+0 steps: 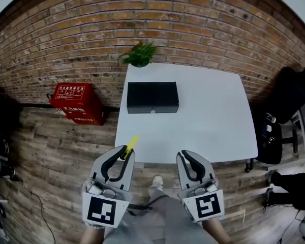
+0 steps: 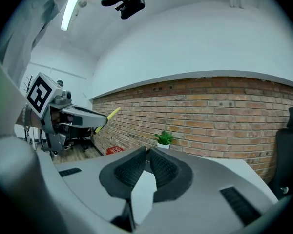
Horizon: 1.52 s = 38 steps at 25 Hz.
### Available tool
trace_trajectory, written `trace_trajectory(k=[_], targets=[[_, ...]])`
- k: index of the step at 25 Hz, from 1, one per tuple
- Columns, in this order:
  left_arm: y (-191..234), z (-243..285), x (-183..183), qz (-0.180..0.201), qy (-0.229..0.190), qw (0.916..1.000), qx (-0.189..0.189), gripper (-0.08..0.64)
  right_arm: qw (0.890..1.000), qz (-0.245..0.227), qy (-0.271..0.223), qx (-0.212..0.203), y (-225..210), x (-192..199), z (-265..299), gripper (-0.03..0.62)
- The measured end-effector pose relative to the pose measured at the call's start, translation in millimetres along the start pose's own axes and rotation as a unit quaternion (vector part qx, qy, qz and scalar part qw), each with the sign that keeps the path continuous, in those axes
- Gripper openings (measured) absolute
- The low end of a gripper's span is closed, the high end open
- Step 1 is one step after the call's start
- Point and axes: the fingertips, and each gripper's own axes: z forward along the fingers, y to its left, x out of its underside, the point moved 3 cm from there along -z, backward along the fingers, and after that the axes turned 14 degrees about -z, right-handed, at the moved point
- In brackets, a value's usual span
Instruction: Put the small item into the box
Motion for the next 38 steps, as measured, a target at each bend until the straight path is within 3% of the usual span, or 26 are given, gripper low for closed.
trace_trajectory(k=[15, 38], targets=[[15, 92, -16, -0.018, 0.0, 0.9988, -0.045, 0.064, 0.999, 0.002, -0.017, -0.039, -75, 11, 72, 0.058], [33, 119, -24, -0.024, 0.001, 0.9987, -0.045, 0.066, 0.999, 0.001, -0.008, -0.051, -78, 10, 98, 0.058]])
